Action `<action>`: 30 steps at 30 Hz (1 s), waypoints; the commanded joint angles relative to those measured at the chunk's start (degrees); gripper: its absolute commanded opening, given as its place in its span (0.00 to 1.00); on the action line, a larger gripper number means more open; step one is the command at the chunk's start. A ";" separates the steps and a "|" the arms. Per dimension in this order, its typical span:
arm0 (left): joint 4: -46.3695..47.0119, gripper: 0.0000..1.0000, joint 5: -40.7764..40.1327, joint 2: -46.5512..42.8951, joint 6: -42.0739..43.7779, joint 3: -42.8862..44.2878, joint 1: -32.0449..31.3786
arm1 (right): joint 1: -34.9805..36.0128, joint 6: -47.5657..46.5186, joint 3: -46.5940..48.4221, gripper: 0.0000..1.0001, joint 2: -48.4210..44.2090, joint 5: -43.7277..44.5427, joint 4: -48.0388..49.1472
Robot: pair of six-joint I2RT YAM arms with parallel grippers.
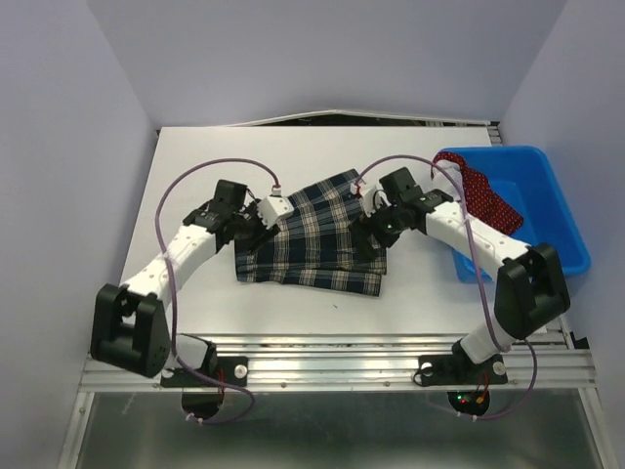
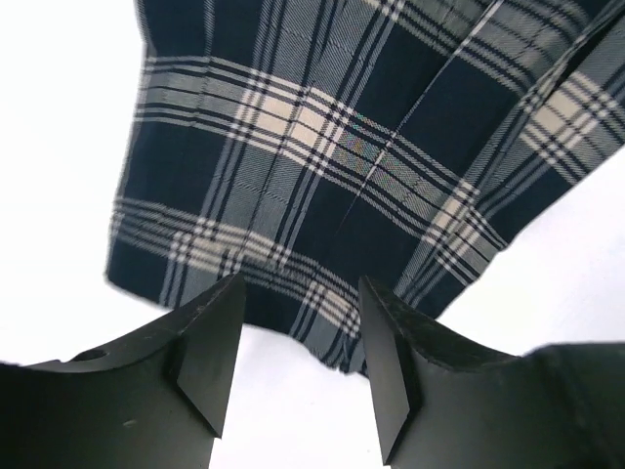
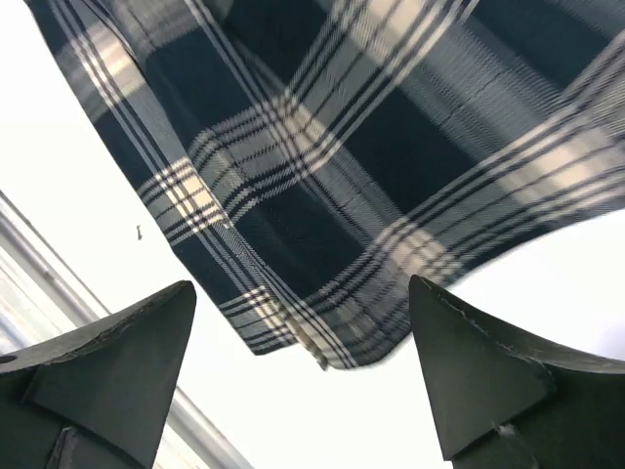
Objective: Fold and stack the skirts
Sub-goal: Fold the skirt
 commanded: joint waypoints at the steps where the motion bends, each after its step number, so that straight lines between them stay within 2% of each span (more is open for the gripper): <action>1: 1.39 0.54 -2.19 8.71 1.55 0.34 -0.50 | -0.28 6.19 -3.56 0.93 5.72 -3.95 -1.76; 4: 2.63 0.47 -2.89 13.02 1.11 -1.06 -0.50 | -0.28 6.20 -3.22 0.88 9.23 -0.97 1.23; 9: 4.04 0.36 -3.16 14.27 -0.91 -6.58 -0.42 | -0.89 2.87 1.52 0.83 17.58 5.97 5.10; 12: 3.69 0.32 -3.86 11.90 -1.17 -10.98 -0.50 | -0.90 0.32 8.19 0.79 23.28 9.31 7.65; 17: 0.79 0.29 -3.60 6.45 -2.84 -12.50 -0.50 | -1.42 -2.42 28.66 0.78 33.49 8.80 7.83; 20: 0.52 0.51 -2.20 0.67 -6.96 -9.70 -0.50 | -1.42 -1.37 38.49 0.85 36.14 6.26 6.26; 23: 3.49 0.57 -0.62 -2.60 -10.82 -5.31 -0.50 | -1.95 2.39 40.91 0.90 32.47 4.50 6.34; 25: 6.31 0.60 -0.87 -3.40 -13.73 -3.02 -1.47 | -3.00 6.96 39.25 0.93 28.78 2.91 8.52; 28: 9.75 0.60 -2.19 1.15 -18.30 2.61 -4.19 | -5.99 17.06 34.33 0.98 21.83 -2.00 10.73; 30: 11.41 0.60 -2.97 6.06 -21.73 6.65 -5.68 | -8.19 26.20 30.91 0.97 18.31 -5.70 11.26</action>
